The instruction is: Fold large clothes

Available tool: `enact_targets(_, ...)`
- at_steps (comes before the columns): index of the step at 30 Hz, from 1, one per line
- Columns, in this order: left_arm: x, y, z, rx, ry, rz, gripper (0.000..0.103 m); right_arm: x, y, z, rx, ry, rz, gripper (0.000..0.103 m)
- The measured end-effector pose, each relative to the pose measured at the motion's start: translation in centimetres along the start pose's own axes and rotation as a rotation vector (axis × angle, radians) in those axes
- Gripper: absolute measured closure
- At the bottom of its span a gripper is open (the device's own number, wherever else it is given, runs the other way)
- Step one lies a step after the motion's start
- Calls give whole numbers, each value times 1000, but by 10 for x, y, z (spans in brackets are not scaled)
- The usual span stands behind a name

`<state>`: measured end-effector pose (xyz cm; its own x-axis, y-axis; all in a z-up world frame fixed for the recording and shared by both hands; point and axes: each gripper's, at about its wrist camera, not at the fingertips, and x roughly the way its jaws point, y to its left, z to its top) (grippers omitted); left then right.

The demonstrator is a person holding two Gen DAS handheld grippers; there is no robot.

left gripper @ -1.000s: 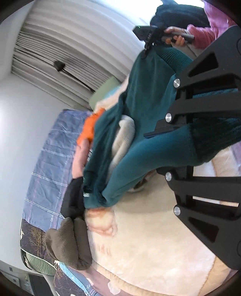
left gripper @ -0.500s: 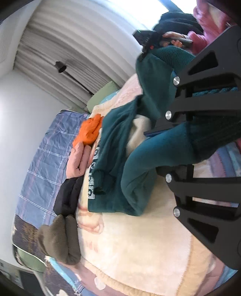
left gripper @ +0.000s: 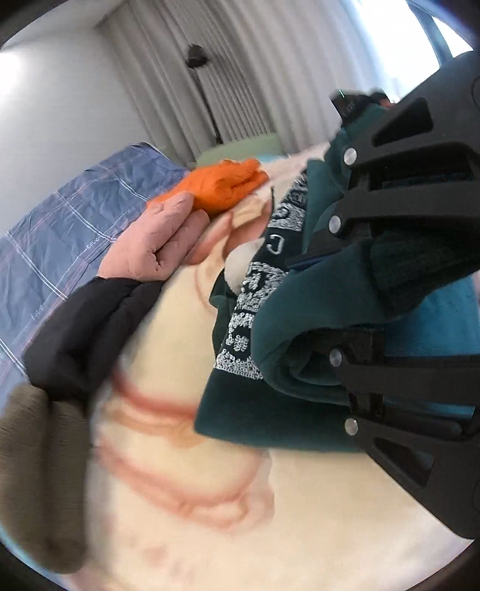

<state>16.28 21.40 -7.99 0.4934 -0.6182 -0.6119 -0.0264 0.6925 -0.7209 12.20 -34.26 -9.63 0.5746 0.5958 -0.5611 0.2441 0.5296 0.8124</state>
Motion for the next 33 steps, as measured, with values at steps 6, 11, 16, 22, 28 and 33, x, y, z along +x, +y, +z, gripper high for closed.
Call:
enact_targets(6,-30,-36,-3,192,51,40,71,-31,19,-2,-103,82,94,55)
enact_targets(11,-54,-53,-10,206,94,62,64,-68,39,-11,-71,25,253,28)
enact_targets(16,-70,-69,-25,244,135,91,49,-106,80,-36,-306,-94,164,22)
enact_targets(22,-121,-85,-21,346,-69,249,20,-88,105,-72,-626,-188,-179,22)
enact_targets(28,-132,-91,-40,544,-216,399,14,-41,98,-76,-752,-237,-400,22)
enact_targets(33,-102,-83,-51,598,-151,388,14,-12,93,-62,-763,-223,-440,22)
